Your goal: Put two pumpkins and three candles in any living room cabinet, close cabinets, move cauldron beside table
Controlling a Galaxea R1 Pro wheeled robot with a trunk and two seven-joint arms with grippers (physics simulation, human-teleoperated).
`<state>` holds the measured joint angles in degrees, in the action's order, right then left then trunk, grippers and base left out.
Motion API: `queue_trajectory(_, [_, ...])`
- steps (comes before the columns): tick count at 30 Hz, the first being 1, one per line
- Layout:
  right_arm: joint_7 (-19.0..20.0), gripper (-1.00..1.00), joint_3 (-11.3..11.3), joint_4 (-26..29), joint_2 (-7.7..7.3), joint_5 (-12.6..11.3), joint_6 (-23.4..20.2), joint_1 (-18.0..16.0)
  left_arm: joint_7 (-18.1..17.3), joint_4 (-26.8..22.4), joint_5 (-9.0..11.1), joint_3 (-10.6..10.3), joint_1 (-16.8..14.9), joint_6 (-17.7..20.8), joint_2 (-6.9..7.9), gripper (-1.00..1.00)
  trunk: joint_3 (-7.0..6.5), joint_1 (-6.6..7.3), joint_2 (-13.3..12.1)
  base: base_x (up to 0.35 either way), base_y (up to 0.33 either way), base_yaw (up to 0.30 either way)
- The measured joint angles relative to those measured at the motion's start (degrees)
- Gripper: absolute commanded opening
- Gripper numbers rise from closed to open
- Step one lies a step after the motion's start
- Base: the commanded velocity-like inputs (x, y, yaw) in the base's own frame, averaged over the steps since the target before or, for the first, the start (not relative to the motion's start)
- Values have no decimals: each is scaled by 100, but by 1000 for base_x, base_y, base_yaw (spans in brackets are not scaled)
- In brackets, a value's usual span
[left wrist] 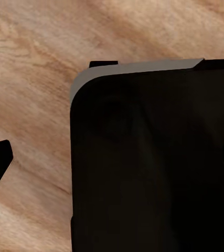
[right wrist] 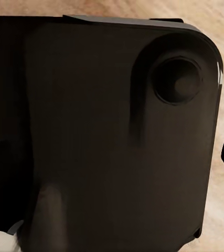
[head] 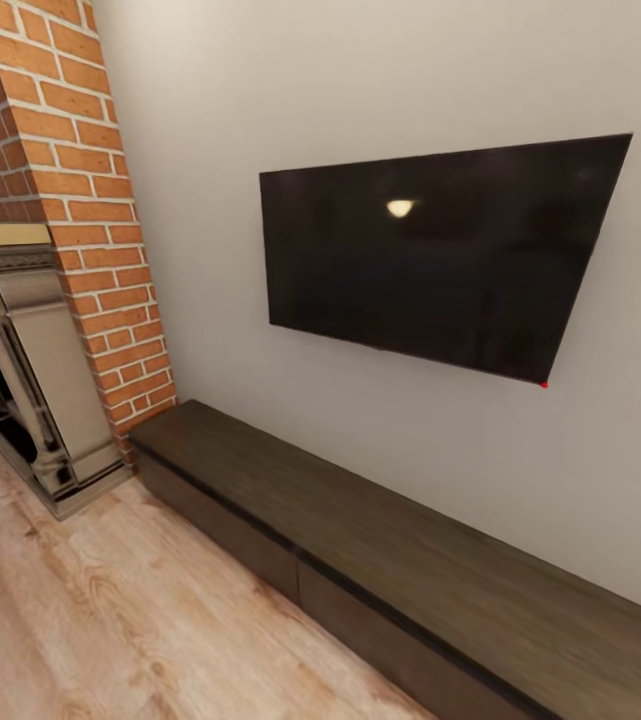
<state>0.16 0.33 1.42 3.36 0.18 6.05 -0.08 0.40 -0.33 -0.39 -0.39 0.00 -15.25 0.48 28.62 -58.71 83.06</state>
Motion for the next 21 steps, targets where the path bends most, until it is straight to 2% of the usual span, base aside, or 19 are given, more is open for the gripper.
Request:
queue_trajectory(10, [0, 100, 1, -1, 7, 6, -1, 0, 0, 0, 0, -4, 0, -24, -2, 100, 0, -1, 0, 204, 53, 0])
queue_trajectory(17, [0, 100, 7, -1, 9, 6, -1, 0, 0, 0, 0, -5, 0, -34, -2, 100, 0, -2, 0, 33, 5, 21])
queue_trajectory(21, [0, 100, 8, -2, -2, 2, 4, 0, 0, -2, 0, -4, -1, -39, 1, 100, -4, -3, 0, -48, 1, -168])
